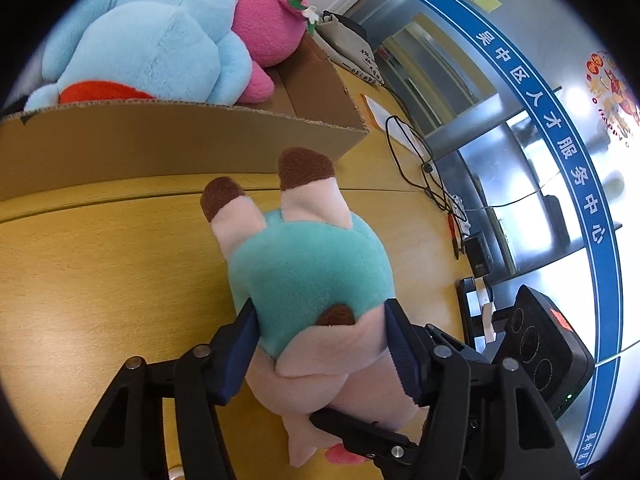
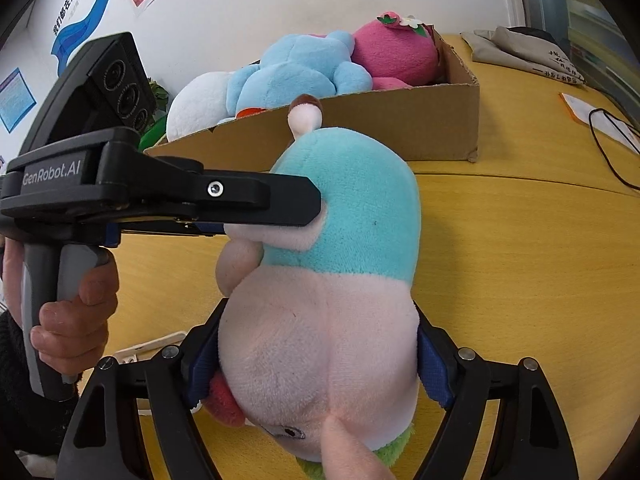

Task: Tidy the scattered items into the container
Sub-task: 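Grasp the pig plush with the right gripper while the left gripper grasps it too, then carry the pig plush with both grippers over the box and lower it in, then open both grippers and move them toward the clear phone case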

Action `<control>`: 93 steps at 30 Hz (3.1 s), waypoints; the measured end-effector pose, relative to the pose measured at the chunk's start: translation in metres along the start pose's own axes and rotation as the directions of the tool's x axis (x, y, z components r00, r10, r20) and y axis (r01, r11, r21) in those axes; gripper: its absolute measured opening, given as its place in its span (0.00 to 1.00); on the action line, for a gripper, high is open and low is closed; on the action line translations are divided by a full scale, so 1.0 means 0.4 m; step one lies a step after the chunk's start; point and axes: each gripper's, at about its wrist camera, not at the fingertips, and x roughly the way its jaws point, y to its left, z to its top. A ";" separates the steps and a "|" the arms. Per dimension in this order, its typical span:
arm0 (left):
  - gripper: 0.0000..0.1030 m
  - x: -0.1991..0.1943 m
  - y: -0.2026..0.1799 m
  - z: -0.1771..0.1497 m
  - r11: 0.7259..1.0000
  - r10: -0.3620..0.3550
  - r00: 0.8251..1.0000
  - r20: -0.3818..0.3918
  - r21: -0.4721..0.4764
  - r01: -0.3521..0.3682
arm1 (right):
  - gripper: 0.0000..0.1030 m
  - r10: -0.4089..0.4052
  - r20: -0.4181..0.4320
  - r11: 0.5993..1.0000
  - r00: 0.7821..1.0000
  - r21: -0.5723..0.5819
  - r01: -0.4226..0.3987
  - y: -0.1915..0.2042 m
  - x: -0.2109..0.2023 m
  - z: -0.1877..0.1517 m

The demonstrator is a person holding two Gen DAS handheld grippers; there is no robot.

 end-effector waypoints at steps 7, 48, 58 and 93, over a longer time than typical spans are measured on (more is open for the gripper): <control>0.55 -0.087 -0.063 0.014 0.994 0.056 0.995 0.078 0.085 -0.063 | 0.79 0.015 0.038 1.000 0.999 -0.010 -0.015 0.030 -0.033 0.027; 0.53 0.084 -0.081 0.513 0.940 0.250 0.961 0.121 0.208 -0.271 | 0.76 0.018 0.157 0.999 0.988 -0.043 -0.011 -0.159 0.167 0.550; 0.61 0.153 -0.020 0.494 0.950 0.270 0.959 0.088 0.137 -0.280 | 0.75 -0.077 0.097 0.996 0.992 -0.046 0.081 -0.198 0.206 0.509; 0.74 -0.501 -0.082 -0.132 0.804 0.525 0.640 0.561 -0.080 -0.590 | 0.99 -0.312 0.307 0.931 0.899 -0.093 0.354 0.164 -0.200 0.262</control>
